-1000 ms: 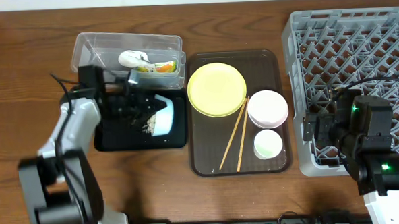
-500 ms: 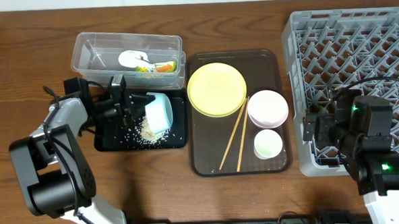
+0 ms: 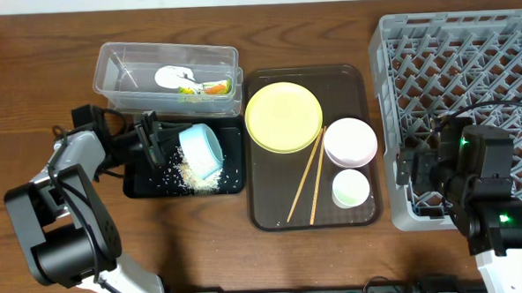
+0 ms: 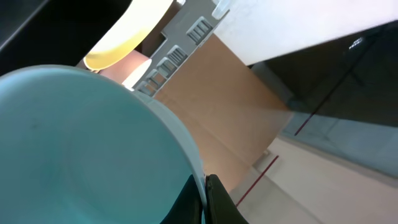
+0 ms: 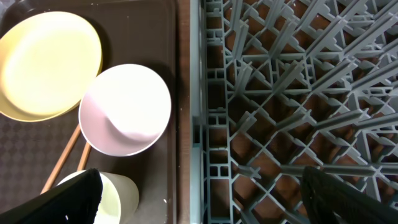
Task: Sort waste into correct bins and load items into the dishwasher rack
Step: 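Lift the blue bowl with the left gripper and tip rice onto the black tray, then return the emptied blue bowl to the brown tray with the left gripper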
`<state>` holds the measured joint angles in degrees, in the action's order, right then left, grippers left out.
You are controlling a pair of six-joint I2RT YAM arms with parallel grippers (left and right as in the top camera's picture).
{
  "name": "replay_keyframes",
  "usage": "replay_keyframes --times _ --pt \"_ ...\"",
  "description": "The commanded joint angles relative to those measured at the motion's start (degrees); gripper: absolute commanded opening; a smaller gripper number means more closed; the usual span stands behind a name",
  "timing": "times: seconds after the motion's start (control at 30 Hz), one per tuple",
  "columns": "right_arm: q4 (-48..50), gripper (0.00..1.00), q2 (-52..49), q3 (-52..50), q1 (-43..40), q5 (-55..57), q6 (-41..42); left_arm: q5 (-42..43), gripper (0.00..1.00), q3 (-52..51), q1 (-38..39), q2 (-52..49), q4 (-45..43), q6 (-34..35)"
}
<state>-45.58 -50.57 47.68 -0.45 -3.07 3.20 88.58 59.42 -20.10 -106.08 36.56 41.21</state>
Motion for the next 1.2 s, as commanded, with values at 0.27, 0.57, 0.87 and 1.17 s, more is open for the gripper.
replay_keyframes --times 0.27,0.57,0.87,1.17 --pt "-0.1 0.99 0.1 1.0 0.5 -0.4 -0.5 1.4 0.06 -0.3 -0.4 1.1 -7.5 -12.4" --pt "-0.1 0.99 0.1 1.0 0.5 -0.4 -0.5 -20.5 0.06 -0.2 11.6 14.6 -7.6 -19.3" --pt "-0.1 0.99 0.1 1.0 0.5 -0.4 -0.5 -64.8 0.06 -0.2 42.6 22.1 -7.5 -19.8" --pt "-0.1 0.99 0.1 1.0 0.5 -0.4 -0.5 -86.3 0.06 -0.2 63.0 14.4 -10.3 -19.8"
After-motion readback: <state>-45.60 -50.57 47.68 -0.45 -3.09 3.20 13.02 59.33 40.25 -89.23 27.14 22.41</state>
